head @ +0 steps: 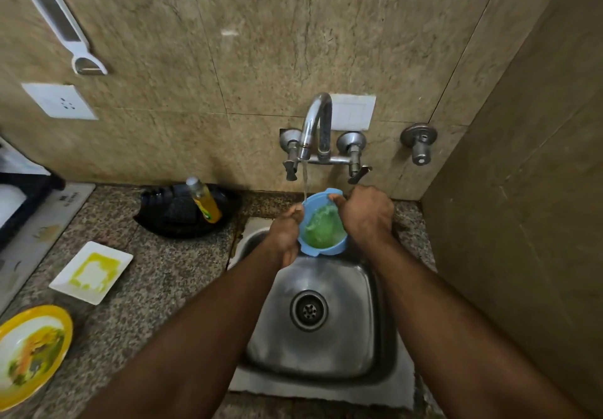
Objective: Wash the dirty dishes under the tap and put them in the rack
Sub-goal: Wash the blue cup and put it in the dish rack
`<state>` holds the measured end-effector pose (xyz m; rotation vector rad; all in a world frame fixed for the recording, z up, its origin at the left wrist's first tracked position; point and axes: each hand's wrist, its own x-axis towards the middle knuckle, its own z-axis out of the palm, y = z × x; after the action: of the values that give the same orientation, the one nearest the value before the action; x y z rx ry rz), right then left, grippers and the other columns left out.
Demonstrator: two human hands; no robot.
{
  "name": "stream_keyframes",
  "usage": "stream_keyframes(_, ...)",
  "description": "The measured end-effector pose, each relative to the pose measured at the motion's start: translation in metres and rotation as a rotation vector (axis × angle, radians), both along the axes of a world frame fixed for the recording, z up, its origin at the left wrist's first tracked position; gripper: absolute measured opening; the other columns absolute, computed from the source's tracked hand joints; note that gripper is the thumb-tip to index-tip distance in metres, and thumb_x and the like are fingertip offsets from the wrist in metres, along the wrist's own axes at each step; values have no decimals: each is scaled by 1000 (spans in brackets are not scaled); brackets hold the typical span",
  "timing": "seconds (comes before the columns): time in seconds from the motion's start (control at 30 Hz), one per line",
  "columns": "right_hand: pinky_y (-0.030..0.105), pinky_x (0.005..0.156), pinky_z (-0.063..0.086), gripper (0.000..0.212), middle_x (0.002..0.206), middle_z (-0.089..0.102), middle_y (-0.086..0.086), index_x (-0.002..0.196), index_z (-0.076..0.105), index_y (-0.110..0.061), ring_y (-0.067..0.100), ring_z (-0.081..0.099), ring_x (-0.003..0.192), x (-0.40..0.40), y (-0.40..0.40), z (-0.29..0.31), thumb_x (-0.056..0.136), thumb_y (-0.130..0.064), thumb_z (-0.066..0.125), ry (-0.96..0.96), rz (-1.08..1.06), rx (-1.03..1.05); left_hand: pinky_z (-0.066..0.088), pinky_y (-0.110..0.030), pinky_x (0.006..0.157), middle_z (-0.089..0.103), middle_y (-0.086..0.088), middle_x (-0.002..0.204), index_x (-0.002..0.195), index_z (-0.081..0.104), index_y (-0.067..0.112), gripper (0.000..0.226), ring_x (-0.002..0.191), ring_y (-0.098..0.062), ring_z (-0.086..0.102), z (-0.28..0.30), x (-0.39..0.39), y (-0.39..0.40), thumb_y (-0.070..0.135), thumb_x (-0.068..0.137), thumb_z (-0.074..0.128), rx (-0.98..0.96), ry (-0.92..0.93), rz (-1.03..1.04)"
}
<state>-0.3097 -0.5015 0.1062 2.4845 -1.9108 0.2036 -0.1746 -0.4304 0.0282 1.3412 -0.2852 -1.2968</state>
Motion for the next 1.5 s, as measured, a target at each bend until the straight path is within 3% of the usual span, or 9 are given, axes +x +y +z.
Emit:
stream_keyframes(0.27, 33, 68, 47, 37, 105, 69, 12, 111, 66, -14, 33, 69, 91, -5, 18, -19, 103, -43, 46, -121, -6, -17, 62, -54, 82, 76, -19, 111, 117, 72, 12, 25, 97, -38, 75, -6, -6, -2, 5, 103, 52, -7, -17, 82)
stream_keyframes(0.4, 41, 98, 49, 55, 136, 52, 20, 139, 49, -3, 37, 51, 124, 1, 48, -44, 85, -12, 56, -141, 214, -78, 64, -47, 78, 78, -13, 104, 115, 74, 15, 25, 91, -32, 77, -6, -2, -7, 11, 105, 51, -48, -122, 201)
stream_keyframes(0.6, 51, 124, 22, 55, 153, 47, 15, 143, 54, -6, 29, 31, 151, 6, 67, -69, 99, -29, 30, -154, 567, 42, 63, -33, 72, 76, -5, 95, 108, 74, 16, 18, 88, -24, 74, -14, 22, 4, 19, 105, 56, -59, -300, 255)
stream_keyframes(0.87, 33, 87, 52, 32, 115, 70, 6, 115, 67, -17, 24, 65, 102, 25, 65, -66, 88, -28, 53, -319, 757, 513, 63, -44, 82, 79, -6, 93, 102, 78, 14, 44, 93, -27, 76, -30, 25, 20, 55, 95, 63, -10, -424, 213)
stream_keyframes(1.03, 35, 84, 59, 44, 109, 70, -1, 116, 66, -26, 22, 66, 97, 10, 59, -77, 74, -39, 68, 50, 858, 420, 63, -45, 86, 79, -2, 99, 111, 78, 21, 54, 97, -22, 75, -29, 38, 30, 66, 93, 56, -5, -618, 127)
stream_keyframes(1.17, 40, 124, 20, 50, 138, 61, 8, 136, 59, -19, 27, 47, 136, 19, 48, -77, 91, -41, 61, 559, 750, 146, 60, -34, 77, 77, -7, 95, 109, 78, 13, 42, 92, -25, 74, -21, 31, 30, 47, 103, 54, -23, -714, 69)
stream_keyframes(1.27, 46, 122, -16, 67, 159, 41, 5, 156, 36, -22, 26, 20, 154, 25, 51, -93, 97, -48, 52, 647, 693, 98, 55, -26, 74, 77, -6, 92, 104, 79, 14, 42, 86, -20, 72, -13, 29, 24, 49, 102, 57, 33, -734, 61)
stream_keyframes(1.4, 36, 104, 42, 35, 111, 74, 15, 111, 74, -7, 31, 66, 111, 27, 88, -72, 94, -35, 63, 714, 238, 415, 61, -39, 85, 78, -5, 100, 110, 79, 16, 50, 97, -24, 73, -20, 25, 26, 59, 95, 58, 72, -678, 119)
stream_keyframes(1.5, 35, 91, 50, 23, 109, 73, 12, 107, 71, -8, 31, 67, 105, 30, 105, -83, 95, -20, 55, 376, 535, 468, 60, -46, 90, 78, -6, 104, 112, 78, 19, 68, 99, -27, 72, -32, 18, 35, 75, 84, 51, 163, -653, 154)
